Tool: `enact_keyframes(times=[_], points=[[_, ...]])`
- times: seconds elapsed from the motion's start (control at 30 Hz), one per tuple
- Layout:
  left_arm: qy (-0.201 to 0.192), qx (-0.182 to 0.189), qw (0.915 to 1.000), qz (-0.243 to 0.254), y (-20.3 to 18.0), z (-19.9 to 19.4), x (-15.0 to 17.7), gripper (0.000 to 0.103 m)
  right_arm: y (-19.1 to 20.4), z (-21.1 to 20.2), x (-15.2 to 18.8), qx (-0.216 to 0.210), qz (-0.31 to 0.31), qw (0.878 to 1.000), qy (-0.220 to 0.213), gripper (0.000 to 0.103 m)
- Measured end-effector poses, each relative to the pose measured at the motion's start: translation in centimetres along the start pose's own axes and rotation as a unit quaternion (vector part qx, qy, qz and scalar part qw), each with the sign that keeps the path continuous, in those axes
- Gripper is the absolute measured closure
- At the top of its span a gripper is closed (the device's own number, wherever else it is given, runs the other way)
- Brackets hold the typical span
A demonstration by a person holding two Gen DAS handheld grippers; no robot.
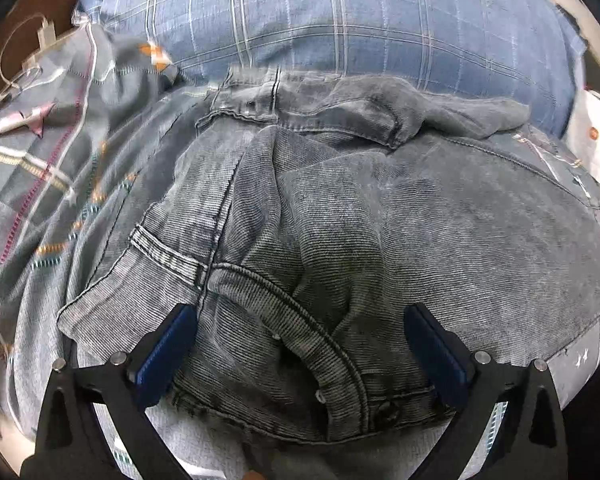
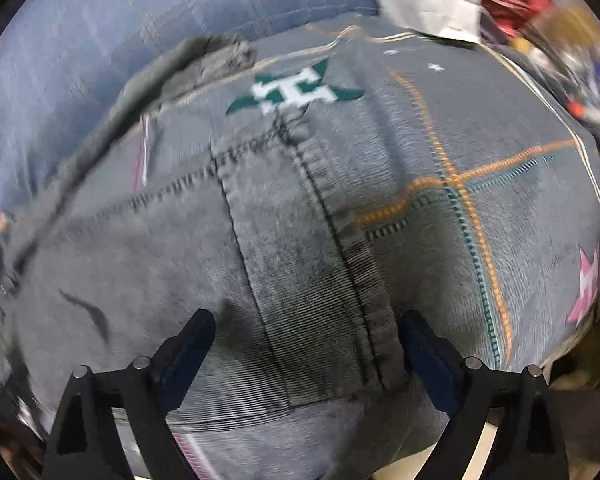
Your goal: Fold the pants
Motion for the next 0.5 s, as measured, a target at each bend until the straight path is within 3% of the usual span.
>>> enact_keyframes(times=[0.2,0.27,0.3,0.33,0.37,0.4,0.5], points=[[-0.019,-0.002,0.9998,-0.005,-0.1,-0.2,0.2,0.0,1.8,-4.1,-1.5,-0.057,0.023,0.994,-0.089,0.006],[-0.018,-0.002,0.9998,-0.004,-0.3,-0.4,0.3,0.0,2.9,-1.9,-0.9,-0.069,0.021,0.996,-0.054,0.0],[-0.01,0.0,0.9999,-0.003,-0.2,-0.4,0.1,0.0,3.0,-0.3,-0.3,-0.065,0.022,0.997,-0.02,0.0],[-0.002,0.004,1.0,-0.002,-0.2,-0.4,-0.2,0.0,2.8,2.0,0.8,-0.058,0.032,0.997,0.045,0.0],[0.003,0.008,1.0,-0.001,-0.2,-0.4,-0.5,0.0,2.7,2.3,1.1,-0.053,0.032,0.997,0.049,0.0],[-0.007,0.016,0.9998,-0.006,-0.1,-1.0,-1.2,0.0,3.0,1.2,0.6,-0.053,0.024,0.998,0.025,0.001],[-0.065,0.032,0.9969,-0.031,0.6,-2.8,-3.7,0.0,3.8,-1.8,-1.8,-0.113,0.049,0.992,-0.015,0.003]])
Point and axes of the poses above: each gripper's, at about its wrist camera, not at the fingertips, and z roughly the way its jaws point, y to its left, x to its underside, the point moved 4 cm from there along z, roughly the way its jaws point, and after that the axes turned 9 degrees about -y, right-handed, at the moved point
